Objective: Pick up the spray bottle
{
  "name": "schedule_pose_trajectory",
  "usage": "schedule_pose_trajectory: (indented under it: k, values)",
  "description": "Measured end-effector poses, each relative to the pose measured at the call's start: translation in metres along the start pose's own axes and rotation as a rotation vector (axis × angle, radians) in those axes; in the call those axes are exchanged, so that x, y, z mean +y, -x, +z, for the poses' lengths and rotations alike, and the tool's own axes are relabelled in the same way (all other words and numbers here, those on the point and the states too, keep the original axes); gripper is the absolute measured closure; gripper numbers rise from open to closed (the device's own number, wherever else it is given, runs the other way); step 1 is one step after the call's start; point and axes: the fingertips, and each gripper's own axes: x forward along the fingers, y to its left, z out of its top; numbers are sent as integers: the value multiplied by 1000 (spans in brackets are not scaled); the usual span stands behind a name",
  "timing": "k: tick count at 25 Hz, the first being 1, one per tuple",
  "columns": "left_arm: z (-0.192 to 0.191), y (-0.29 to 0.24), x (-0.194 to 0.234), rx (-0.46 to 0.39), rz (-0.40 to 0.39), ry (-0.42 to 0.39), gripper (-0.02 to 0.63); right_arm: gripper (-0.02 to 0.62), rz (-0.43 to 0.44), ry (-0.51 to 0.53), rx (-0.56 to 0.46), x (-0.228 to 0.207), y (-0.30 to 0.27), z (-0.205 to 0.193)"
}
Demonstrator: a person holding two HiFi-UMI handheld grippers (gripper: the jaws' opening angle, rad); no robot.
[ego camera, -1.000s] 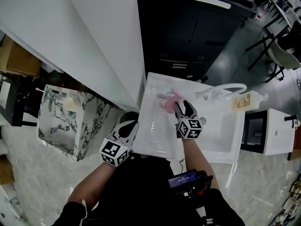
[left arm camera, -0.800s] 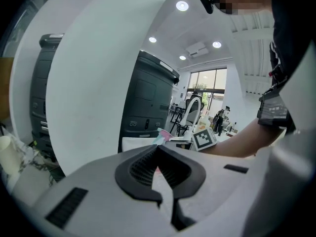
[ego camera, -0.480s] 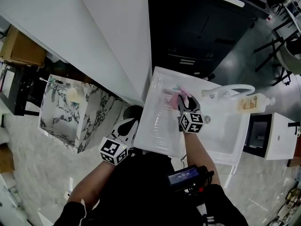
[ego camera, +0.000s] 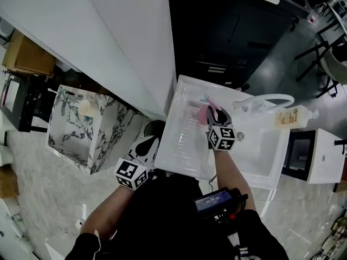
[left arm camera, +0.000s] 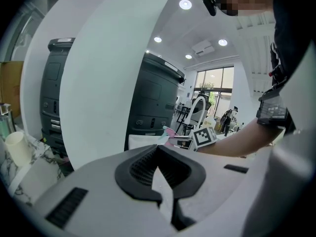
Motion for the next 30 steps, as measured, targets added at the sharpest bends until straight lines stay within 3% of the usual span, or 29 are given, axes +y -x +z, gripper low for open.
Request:
schedule_pose_trajectory:
  k: [21,30]
  values:
    - [-15,5,-35,17,-45,-9,598,449,30,32,-7,11,51,-6]
    - [-17,-11,-56,40,-144,-58,598,449,39,50,-51,18,80,1]
